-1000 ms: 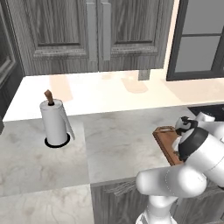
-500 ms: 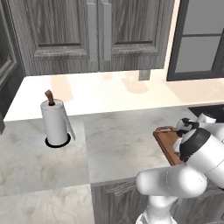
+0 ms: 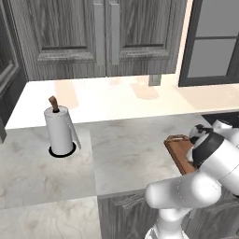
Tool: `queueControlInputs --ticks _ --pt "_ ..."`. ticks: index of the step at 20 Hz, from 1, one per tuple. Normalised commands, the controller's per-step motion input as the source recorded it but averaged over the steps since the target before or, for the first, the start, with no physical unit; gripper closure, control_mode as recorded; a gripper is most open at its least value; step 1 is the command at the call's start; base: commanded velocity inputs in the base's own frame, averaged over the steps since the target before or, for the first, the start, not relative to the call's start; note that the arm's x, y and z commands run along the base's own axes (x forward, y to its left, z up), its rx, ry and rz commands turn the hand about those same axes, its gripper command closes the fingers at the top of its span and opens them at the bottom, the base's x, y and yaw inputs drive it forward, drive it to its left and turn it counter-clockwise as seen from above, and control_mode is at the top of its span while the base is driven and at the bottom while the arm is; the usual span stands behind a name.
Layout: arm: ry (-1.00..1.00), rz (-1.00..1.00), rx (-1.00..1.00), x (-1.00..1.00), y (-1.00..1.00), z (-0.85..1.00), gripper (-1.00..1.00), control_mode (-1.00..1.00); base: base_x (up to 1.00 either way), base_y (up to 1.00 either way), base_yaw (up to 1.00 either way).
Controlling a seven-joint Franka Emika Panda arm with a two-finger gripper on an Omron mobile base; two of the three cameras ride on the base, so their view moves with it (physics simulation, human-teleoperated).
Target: Pick up the sponge from the counter and clean the cutting board by briefly scrubbing or pressing down on the cutting board. Once finished, release the sponge.
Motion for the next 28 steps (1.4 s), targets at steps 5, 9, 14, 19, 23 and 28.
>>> queueControlInputs --ticks 5,9,14,19,23,28 --pt "0.00 0.00 -0.01 0.00 -0.43 -0.14 1.00 -1.00 0.00 0.00 0.00" --pt "0.00 0.00 -0.02 0.00 -0.41 -0.17 1.00 -1.00 0.00 0.00 0.00" --pt "0.00 0.00 -0.01 0.00 -0.42 -0.11 1.00 -1.00 0.00 0.00 0.00" --pt "0.00 -0.02 -0.01 0.11 -0.25 -0.10 1.00 -1.00 0.00 0.00 0.00" --pt "0.00 0.00 0.00 0.42 -0.04 -0.14 1.00 -1.00 0.00 0.00 0.00" --pt "0.00 0.00 0.00 0.72 0.00 -0.16 1.00 -1.00 0.00 0.00 0.00"
